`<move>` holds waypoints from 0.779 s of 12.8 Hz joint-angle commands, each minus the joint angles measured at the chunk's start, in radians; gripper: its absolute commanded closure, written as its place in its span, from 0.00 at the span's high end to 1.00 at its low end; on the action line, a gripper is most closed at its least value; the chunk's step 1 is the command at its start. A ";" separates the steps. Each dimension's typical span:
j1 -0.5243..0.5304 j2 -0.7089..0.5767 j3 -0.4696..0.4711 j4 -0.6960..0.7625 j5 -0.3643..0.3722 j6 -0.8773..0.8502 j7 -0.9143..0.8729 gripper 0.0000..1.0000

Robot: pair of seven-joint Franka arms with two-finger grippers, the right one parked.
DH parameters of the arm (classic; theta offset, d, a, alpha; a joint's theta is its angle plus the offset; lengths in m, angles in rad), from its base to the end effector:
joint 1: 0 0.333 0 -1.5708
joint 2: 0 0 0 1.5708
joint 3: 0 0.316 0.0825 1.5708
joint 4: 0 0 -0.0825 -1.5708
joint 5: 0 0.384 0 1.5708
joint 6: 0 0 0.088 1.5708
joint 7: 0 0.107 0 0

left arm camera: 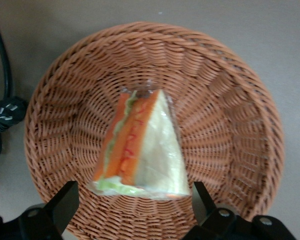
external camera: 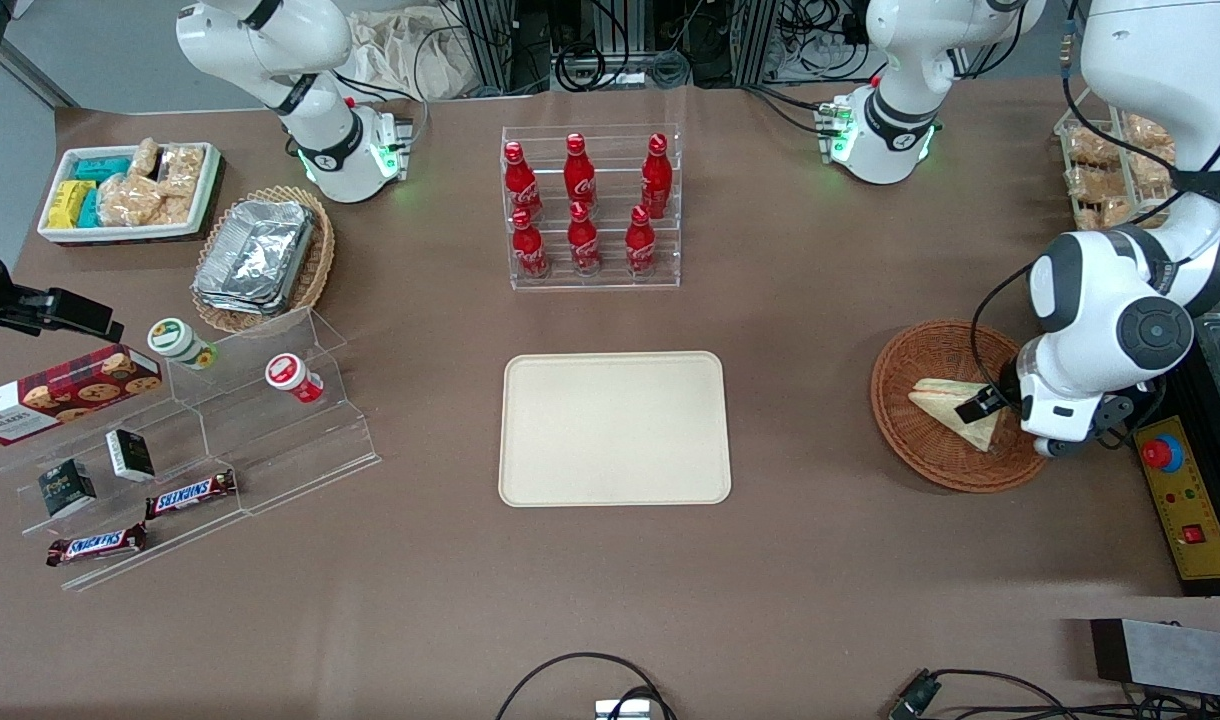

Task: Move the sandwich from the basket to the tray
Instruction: 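Close the left gripper on the wrapped sandwich's edge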

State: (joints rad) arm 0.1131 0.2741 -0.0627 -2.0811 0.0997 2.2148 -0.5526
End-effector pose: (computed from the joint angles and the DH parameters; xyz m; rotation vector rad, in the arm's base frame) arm 0.5664 0.0323 0.2841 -2.9352 -0.8103 0.1836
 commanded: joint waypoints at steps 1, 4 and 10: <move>0.020 -0.029 -0.003 -0.025 0.003 0.017 -0.010 1.00; 0.020 -0.001 0.003 -0.030 0.003 0.045 -0.018 1.00; 0.017 0.071 0.008 -0.020 -0.014 0.117 -0.122 1.00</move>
State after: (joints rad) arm 0.1296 0.3237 -0.0543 -2.0981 0.0943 2.2859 -0.6107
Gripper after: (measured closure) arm 0.000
